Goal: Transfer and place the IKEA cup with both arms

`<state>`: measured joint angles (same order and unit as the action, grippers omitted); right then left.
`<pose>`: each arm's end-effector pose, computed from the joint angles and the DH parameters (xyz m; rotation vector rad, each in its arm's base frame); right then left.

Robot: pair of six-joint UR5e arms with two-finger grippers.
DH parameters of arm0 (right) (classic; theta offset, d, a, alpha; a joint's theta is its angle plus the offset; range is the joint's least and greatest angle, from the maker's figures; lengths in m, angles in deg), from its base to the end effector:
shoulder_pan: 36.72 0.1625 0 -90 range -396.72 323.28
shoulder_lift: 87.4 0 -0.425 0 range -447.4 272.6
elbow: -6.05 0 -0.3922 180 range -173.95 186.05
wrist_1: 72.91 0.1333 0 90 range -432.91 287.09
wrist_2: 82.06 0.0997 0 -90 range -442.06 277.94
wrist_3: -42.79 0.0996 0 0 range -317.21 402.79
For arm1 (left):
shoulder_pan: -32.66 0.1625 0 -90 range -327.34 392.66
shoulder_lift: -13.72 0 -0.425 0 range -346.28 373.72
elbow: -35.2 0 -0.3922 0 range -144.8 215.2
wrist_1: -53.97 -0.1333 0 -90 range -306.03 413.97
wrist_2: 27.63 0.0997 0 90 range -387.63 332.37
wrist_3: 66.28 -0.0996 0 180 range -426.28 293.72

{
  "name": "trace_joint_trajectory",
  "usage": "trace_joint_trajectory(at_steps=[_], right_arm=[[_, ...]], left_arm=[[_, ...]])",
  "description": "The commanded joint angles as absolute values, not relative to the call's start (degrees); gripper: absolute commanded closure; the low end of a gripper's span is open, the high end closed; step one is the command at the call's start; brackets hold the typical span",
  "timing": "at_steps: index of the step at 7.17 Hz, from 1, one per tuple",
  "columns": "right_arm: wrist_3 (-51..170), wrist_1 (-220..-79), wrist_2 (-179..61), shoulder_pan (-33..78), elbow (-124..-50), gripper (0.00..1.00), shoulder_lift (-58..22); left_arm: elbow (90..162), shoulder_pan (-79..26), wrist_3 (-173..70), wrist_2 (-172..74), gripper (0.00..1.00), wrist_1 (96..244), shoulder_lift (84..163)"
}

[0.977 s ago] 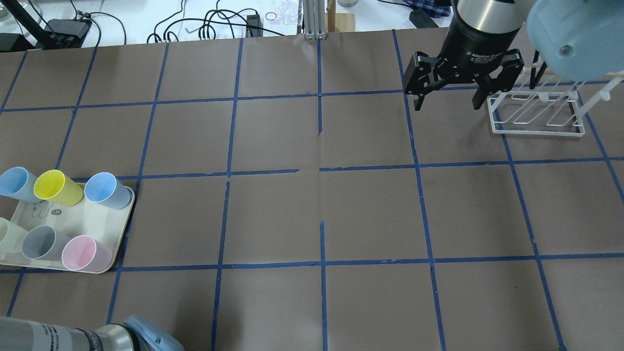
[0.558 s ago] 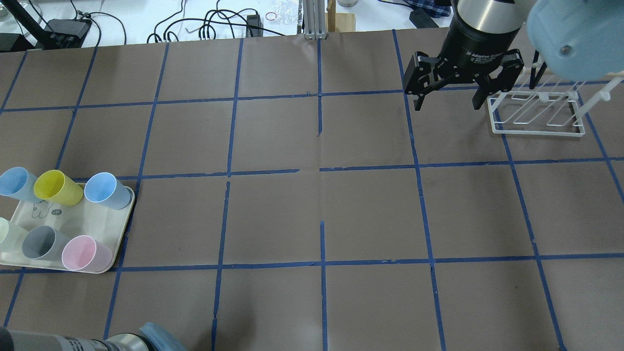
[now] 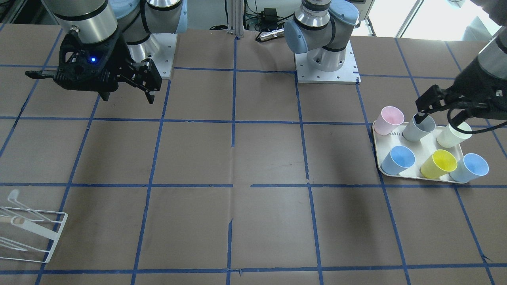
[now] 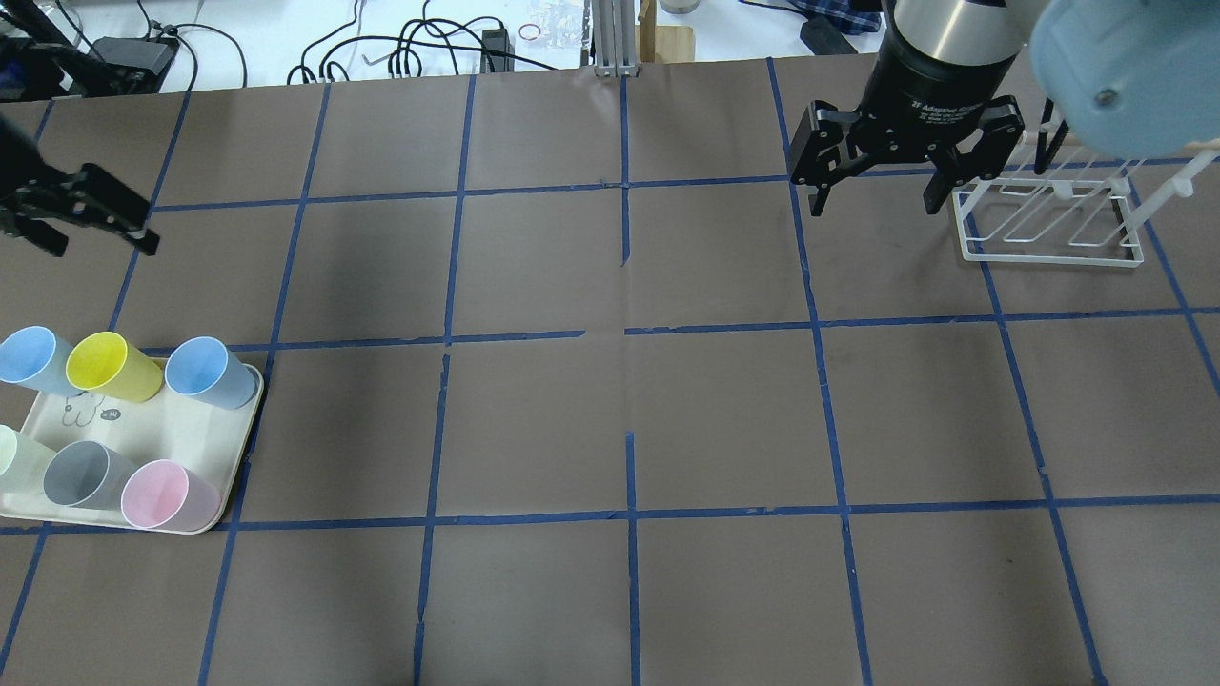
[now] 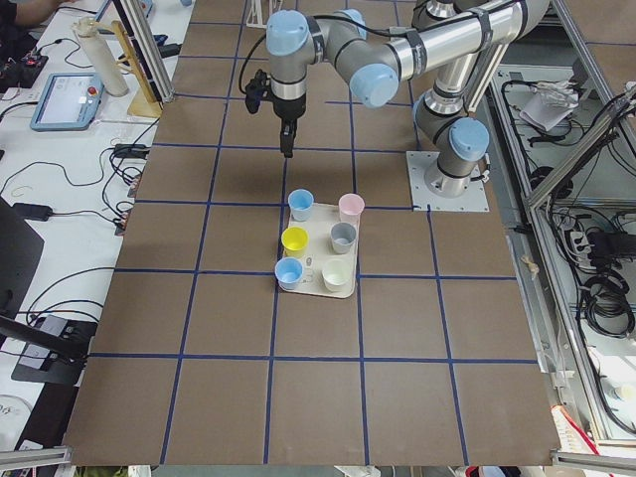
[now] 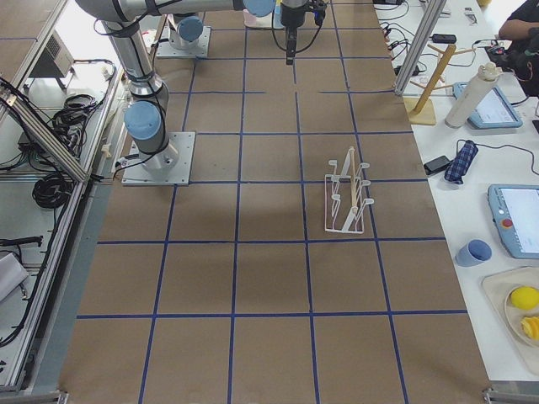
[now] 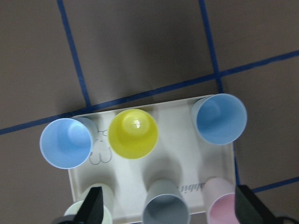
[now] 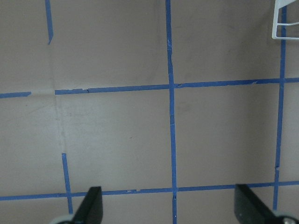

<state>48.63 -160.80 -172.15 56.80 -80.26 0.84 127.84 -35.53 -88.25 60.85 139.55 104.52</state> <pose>0.1639 -0.4953 0.5006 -0.0636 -3.1391 -0.0047 0.0591 -0.5136 0.4661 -0.0047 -3.1231 0.0402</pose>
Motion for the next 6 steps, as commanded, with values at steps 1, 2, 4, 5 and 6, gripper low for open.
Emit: trace_joint_trajectory(at_steps=[1, 2, 4, 5, 6], right_arm=[[48.59, -160.8, -172.15, 56.8, -80.26, 0.0, 0.84], [48.68, -160.8, -172.15, 56.8, -80.26, 0.0, 0.84], [48.68, -160.8, -172.15, 56.8, -80.26, 0.0, 0.84], [48.68, -160.8, -172.15, 56.8, -80.26, 0.0, 0.84], [48.68, -160.8, -172.06, 56.8, -80.26, 0.0, 0.84]], left_arm=[[127.66, -49.37, -66.1, 60.7, 0.0, 140.1, 102.85], [127.74, -54.13, -62.36, 60.87, 0.0, 140.28, 102.23], [127.66, -57.25, -62.76, 62.53, 0.0, 140.19, 100.92], [127.31, -56.91, -63.38, 62.98, 0.0, 140.19, 101.0], [125.74, -56.12, -65.3, 62.28, 0.0, 140.28, 102.39]])
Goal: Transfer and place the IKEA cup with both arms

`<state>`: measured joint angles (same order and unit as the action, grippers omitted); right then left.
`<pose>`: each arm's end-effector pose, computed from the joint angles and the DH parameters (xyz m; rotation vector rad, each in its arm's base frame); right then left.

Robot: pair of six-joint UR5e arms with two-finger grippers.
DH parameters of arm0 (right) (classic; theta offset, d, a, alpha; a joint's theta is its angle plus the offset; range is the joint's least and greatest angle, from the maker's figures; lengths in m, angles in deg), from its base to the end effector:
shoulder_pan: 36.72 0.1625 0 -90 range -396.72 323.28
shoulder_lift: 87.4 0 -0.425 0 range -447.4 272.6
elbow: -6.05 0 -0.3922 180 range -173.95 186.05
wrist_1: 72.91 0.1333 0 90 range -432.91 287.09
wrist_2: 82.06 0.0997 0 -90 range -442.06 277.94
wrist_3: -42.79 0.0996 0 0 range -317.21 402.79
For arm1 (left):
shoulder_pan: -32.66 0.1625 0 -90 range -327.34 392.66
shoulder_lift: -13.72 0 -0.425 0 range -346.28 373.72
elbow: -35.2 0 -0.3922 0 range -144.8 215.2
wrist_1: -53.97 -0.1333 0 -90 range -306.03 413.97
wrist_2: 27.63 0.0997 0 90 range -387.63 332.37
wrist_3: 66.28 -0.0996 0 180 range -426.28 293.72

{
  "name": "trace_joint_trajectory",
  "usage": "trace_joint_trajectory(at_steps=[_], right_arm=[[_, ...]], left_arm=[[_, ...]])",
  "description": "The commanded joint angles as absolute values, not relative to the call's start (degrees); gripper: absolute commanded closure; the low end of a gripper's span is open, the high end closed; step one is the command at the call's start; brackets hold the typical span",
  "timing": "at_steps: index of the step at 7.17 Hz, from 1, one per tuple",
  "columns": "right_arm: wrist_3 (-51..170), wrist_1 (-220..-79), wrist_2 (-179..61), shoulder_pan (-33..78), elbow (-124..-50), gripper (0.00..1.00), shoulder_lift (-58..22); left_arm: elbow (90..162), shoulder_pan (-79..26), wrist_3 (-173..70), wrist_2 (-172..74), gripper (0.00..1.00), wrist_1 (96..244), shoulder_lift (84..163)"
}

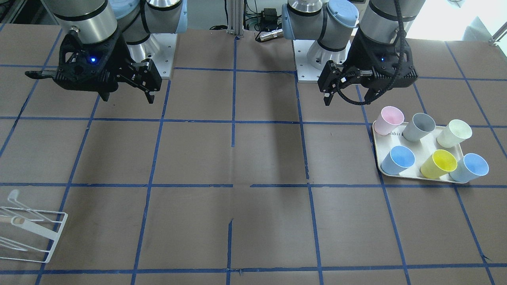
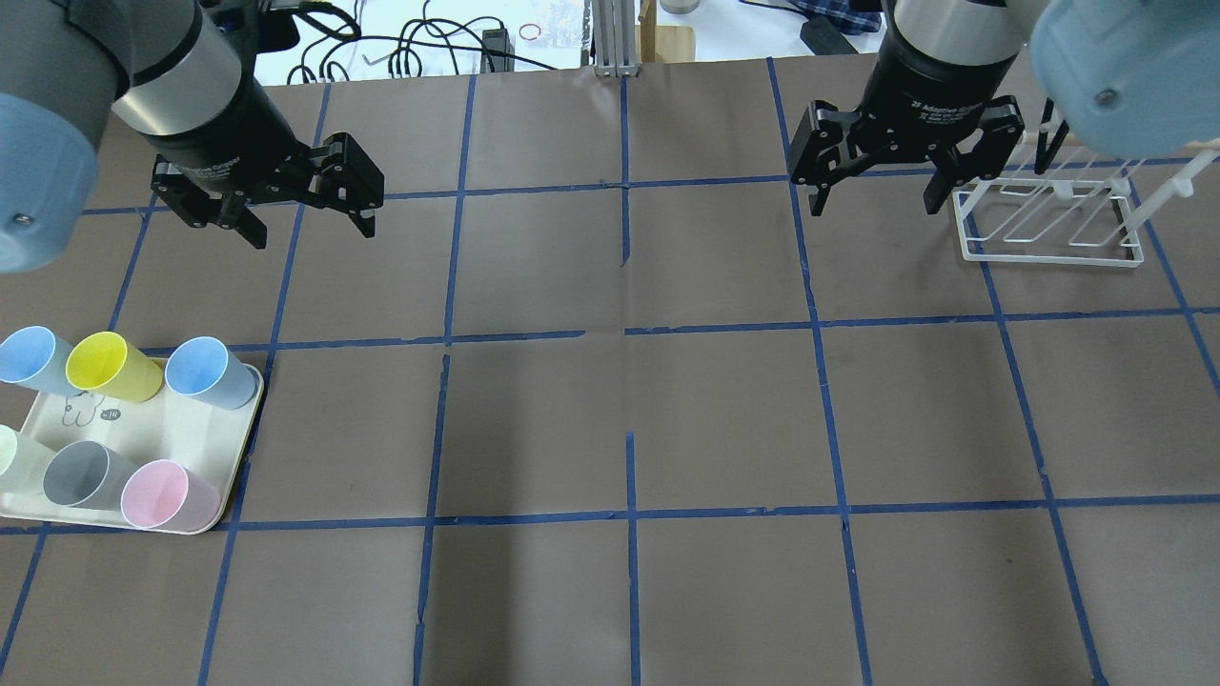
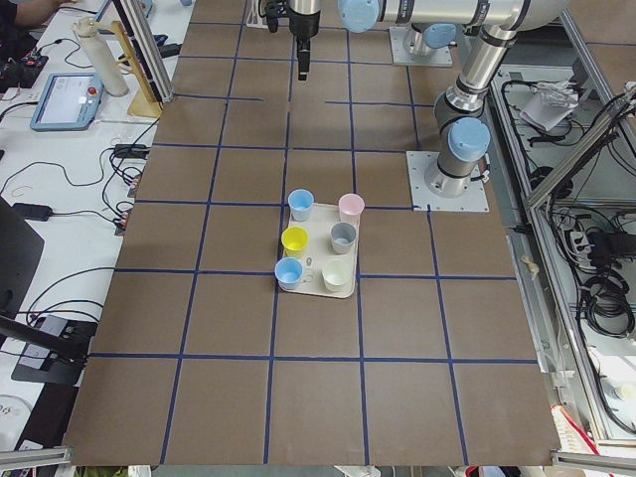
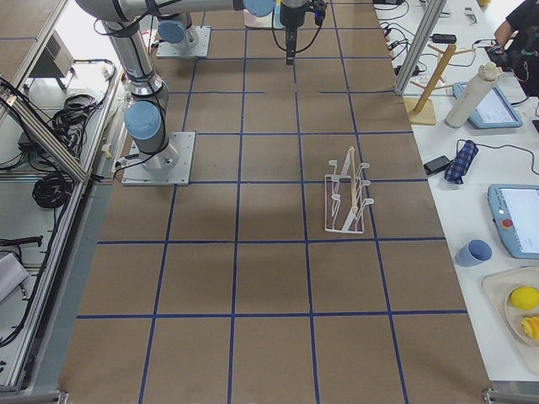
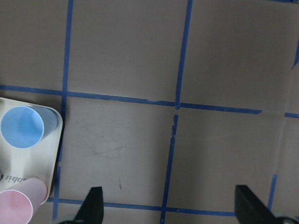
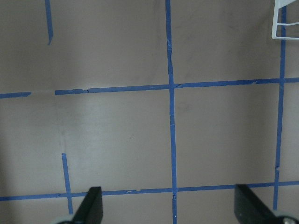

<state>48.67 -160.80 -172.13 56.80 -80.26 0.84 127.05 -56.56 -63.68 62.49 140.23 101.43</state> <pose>0.1639 -0.4953 0.5006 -0.0647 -3.1394 -0.0048 -0.1265 -0.4837 0.4981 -0.0927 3.1372 -0.1146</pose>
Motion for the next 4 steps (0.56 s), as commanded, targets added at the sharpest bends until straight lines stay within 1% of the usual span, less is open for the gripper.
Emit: trace_joint_trajectory(at_steps=[1, 2, 4], right_arm=[[48.68, -160.8, -172.06, 56.8, -80.35, 0.0, 0.84], [48.68, -160.8, -172.06, 56.89, -80.35, 0.0, 0.93], [48.68, -160.8, -172.06, 56.89, -80.35, 0.0, 0.84]], left_arm=[[123.64, -56.2, -65.4, 62.45, 0.0, 142.63, 103.45], [122.05, -56.03, -66.88, 62.37, 0.0, 145.52, 103.46], [121.42, -56.37, -70.15, 62.28, 0.0, 147.23, 103.02]])
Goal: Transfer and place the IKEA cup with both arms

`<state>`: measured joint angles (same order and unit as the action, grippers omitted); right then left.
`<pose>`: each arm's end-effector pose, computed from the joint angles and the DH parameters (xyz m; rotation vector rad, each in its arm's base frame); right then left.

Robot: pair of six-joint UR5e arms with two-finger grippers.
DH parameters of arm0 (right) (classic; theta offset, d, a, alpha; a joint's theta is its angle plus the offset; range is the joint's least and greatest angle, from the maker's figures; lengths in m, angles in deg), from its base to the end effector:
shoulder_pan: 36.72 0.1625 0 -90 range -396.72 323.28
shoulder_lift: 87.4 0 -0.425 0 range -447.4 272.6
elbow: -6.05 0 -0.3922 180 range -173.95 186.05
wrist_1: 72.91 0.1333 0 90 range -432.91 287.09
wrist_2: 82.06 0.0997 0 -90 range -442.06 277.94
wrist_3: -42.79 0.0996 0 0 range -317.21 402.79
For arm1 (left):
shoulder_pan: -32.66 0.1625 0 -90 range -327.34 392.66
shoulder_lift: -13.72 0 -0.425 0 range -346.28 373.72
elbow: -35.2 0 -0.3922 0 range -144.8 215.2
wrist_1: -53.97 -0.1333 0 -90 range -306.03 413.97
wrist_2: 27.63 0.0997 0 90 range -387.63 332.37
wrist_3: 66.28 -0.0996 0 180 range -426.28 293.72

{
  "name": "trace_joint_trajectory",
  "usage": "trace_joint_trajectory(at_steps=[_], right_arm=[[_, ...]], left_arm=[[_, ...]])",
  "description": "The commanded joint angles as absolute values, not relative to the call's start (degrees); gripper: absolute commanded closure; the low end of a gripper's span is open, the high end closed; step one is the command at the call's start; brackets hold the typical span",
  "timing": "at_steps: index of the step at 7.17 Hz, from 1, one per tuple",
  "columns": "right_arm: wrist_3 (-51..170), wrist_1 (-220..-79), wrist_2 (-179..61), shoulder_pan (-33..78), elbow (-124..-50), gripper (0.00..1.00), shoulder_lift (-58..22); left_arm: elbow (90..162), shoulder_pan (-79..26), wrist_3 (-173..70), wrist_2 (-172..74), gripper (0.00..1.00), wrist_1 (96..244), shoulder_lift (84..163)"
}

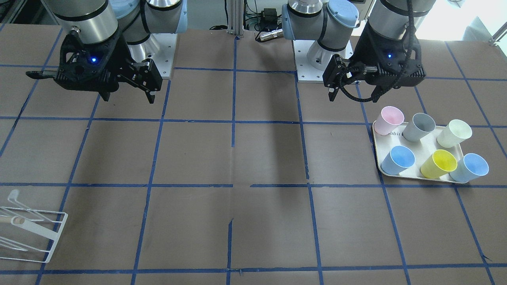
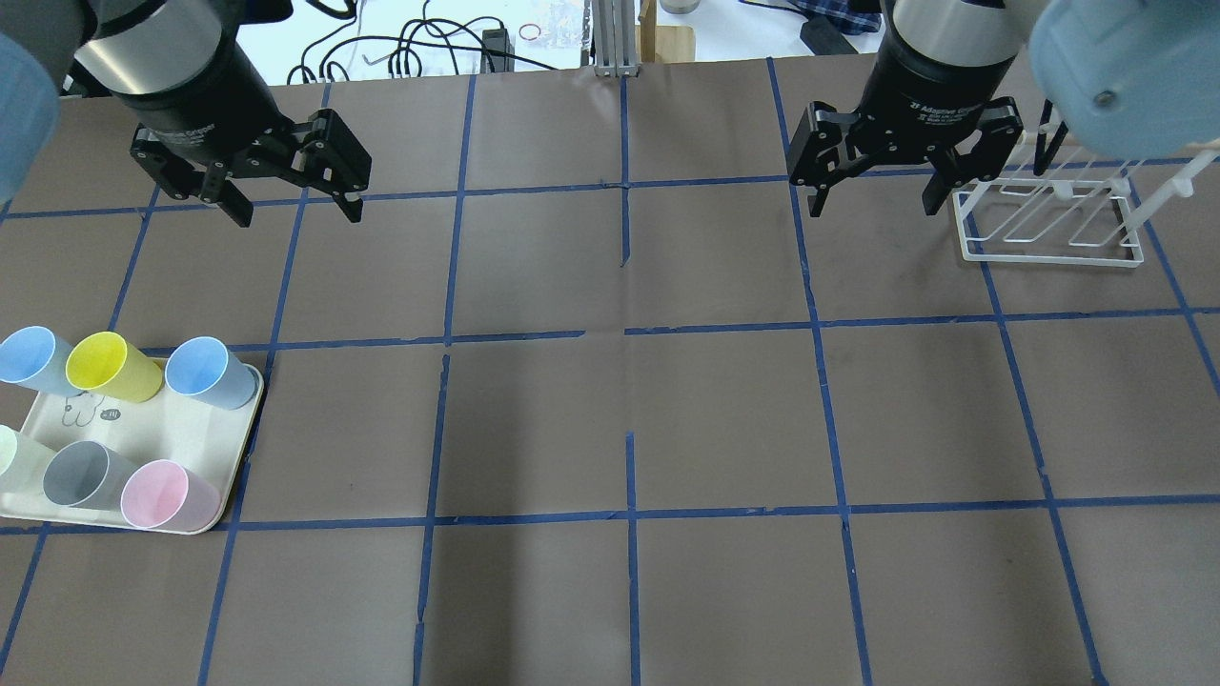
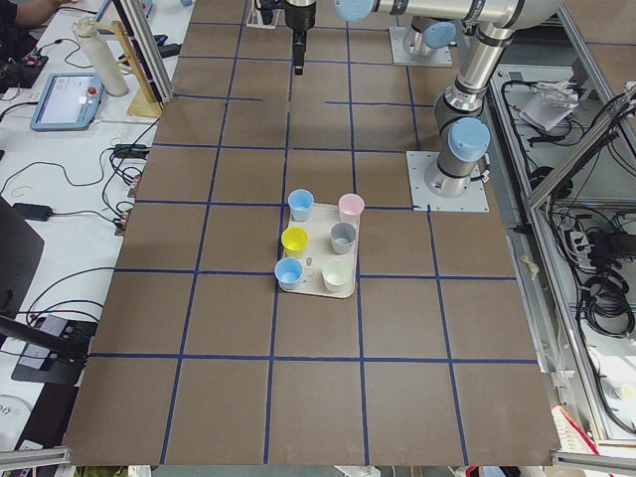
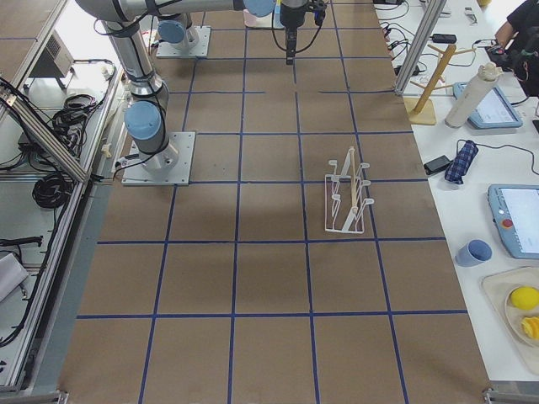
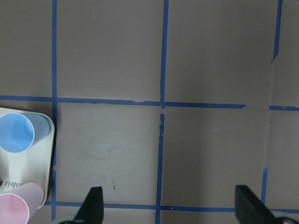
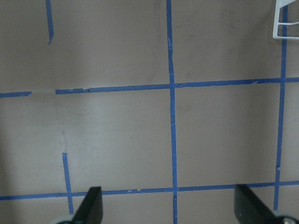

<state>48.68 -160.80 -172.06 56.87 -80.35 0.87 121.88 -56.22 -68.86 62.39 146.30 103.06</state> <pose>0.1646 -0.4948 0.5001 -0.0630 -3.1406 -0.0066 -0.1237 -0.4914 0.5180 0.0400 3.1397 -0.0452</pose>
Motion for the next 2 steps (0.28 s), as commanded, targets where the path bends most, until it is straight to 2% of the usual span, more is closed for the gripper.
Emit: trace_joint_trajectory(at_steps=[1, 2], right_arm=[[48.68, -160.8, -172.06, 56.89, -80.35, 0.0, 0.84], [48.68, -160.8, -172.06, 56.89, -80.35, 0.0, 0.84]], left_arm=[[121.5, -56.38, -70.24, 62.8, 0.0, 146.96, 103.71], [121.33, -56.38, -70.24, 62.8, 0.0, 146.96, 103.37]])
